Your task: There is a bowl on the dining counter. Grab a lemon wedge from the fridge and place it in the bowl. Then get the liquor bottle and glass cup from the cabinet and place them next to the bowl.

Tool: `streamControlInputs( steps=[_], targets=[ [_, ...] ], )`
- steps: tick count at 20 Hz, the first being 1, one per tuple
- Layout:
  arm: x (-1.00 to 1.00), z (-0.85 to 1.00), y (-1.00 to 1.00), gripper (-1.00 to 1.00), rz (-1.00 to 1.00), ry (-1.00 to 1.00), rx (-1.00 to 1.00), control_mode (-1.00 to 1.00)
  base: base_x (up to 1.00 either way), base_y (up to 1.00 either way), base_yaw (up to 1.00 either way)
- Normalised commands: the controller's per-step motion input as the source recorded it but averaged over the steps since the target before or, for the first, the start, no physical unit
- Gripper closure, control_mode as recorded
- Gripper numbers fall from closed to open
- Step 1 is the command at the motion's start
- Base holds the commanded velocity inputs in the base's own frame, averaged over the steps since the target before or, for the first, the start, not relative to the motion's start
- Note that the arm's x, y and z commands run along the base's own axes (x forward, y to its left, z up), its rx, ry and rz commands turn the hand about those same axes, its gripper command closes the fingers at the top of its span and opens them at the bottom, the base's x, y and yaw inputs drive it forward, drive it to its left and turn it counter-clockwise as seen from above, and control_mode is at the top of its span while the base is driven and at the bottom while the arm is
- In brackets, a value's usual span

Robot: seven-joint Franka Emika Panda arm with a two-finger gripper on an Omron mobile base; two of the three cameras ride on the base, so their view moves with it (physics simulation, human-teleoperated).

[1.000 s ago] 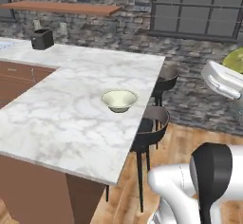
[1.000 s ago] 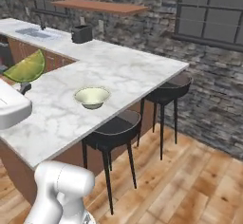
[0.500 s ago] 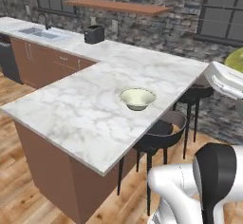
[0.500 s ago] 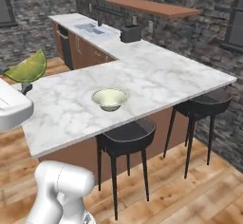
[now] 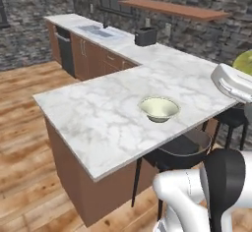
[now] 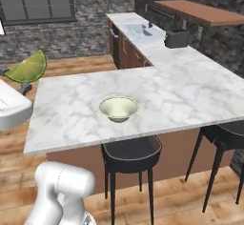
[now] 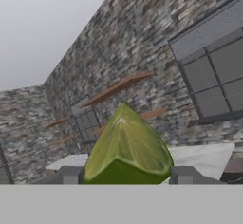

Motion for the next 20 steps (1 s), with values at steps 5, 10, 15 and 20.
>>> streamControlInputs(
  steps=[5, 10, 15, 20],
  targets=[
    [0.00, 0.00, 0.00, 1.00, 0.00, 0.00, 0.00, 1.00, 0.26, -0.79, 0.47],
    [0.00, 0.00, 0.00, 1.00, 0.00, 0.00, 0.00, 1.00, 0.30, -0.78, 0.47],
    [0.00, 0.00, 0.00, 1.00, 0.00, 0.00, 0.00, 1.00, 0.49, -0.72, 0.46],
    [0.00, 0.00, 0.00, 1.00, 0.00, 0.00, 0.00, 1.00, 0.88, -0.53, 0.45]
  ],
)
